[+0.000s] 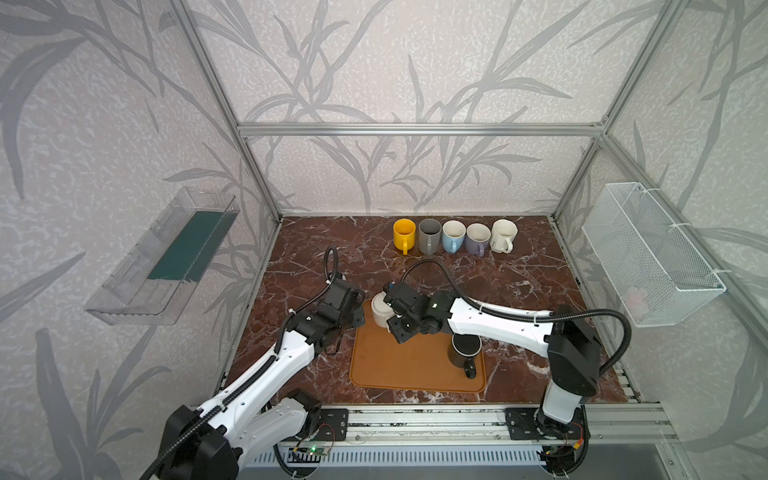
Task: Turn the mug right side up
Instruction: 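Lower the right gripper over the white mug's handle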
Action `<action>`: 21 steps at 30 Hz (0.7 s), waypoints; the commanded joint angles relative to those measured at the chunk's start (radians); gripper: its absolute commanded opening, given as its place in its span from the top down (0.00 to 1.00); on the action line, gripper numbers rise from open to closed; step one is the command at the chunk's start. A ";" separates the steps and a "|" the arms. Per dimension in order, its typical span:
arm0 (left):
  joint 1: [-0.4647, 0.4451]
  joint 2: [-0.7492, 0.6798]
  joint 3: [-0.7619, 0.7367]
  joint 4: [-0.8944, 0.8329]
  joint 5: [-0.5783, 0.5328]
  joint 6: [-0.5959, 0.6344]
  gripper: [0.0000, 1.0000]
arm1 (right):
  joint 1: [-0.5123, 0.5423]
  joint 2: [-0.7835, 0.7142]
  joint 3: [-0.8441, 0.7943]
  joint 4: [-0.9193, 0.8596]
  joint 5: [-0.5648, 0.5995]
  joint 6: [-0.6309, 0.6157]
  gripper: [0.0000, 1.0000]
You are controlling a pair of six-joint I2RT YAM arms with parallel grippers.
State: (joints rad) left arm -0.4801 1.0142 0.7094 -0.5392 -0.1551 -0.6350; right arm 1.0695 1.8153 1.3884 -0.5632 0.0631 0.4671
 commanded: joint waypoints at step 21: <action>0.010 -0.052 -0.028 -0.020 -0.006 -0.010 0.51 | 0.000 0.226 0.258 -0.170 0.130 0.018 0.49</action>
State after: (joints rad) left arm -0.4763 0.9771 0.6830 -0.5400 -0.1547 -0.6388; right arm 1.0737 2.0289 1.6093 -0.6662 0.1352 0.4961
